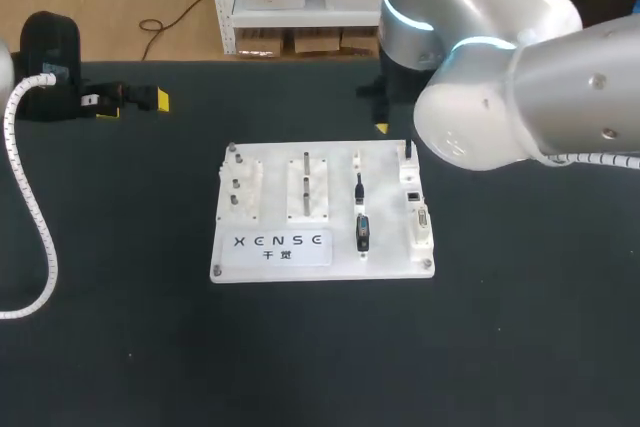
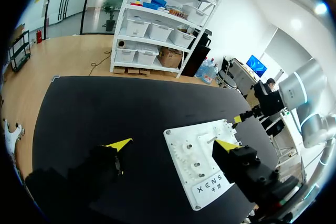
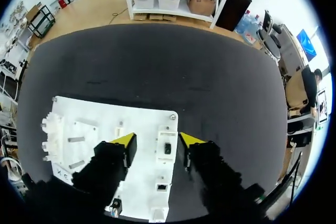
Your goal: Insert the USB connector, Ethernet cable, and multi-pin plug into their matching sockets one by one.
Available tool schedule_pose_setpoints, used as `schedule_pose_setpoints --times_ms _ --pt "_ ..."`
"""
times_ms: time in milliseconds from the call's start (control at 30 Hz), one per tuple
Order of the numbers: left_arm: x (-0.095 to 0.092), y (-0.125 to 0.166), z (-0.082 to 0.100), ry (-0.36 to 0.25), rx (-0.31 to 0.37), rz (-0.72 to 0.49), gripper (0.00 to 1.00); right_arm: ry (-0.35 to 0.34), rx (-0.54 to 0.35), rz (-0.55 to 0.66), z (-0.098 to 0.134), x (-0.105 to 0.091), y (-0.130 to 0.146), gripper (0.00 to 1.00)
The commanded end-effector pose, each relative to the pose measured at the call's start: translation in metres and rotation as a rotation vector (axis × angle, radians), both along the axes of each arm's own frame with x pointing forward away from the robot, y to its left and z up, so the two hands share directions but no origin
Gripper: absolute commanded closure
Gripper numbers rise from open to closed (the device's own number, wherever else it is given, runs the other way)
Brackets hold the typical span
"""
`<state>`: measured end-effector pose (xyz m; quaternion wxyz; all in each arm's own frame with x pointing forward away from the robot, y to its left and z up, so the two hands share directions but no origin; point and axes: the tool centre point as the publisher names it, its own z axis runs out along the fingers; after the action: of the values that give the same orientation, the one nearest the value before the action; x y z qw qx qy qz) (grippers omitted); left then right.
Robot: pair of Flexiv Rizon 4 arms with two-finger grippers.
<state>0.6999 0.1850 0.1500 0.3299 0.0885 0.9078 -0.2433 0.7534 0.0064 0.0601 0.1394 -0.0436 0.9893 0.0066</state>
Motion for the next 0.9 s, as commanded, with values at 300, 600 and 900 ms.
schedule_pose_setpoints --times_ms 300,600,900 --pt "0.000 0.000 0.000 0.000 0.000 0.000 0.00 -0.002 0.035 0.085 0.015 -0.060 0.030 0.00" --pt "0.000 0.000 0.000 0.000 0.000 0.000 0.00 0.071 0.050 0.091 -0.006 -0.082 0.048 0.00" --pt "0.000 0.000 0.000 0.000 0.000 0.000 0.00 0.114 0.036 0.100 -0.022 -0.090 0.054 0.00"
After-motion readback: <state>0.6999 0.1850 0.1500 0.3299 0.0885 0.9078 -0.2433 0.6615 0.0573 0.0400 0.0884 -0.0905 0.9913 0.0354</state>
